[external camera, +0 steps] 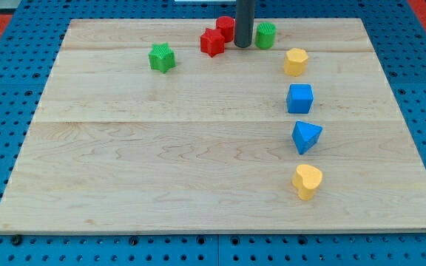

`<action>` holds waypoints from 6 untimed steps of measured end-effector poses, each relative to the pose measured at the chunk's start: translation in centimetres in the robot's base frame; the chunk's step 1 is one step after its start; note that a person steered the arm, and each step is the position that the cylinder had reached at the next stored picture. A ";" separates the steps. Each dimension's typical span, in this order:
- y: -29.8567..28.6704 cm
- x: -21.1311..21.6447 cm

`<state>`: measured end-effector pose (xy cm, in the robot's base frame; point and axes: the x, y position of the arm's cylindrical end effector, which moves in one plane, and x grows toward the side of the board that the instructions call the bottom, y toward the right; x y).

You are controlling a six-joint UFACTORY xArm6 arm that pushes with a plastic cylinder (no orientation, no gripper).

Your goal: Move the green star closer to the red star

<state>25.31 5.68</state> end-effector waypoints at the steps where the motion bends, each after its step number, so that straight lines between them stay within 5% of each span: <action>1: 5.1 -2.3; 2: 3.5 -0.3; 4: -12.5 11.4; 5: -24.4 10.5; 6: -25.8 6.8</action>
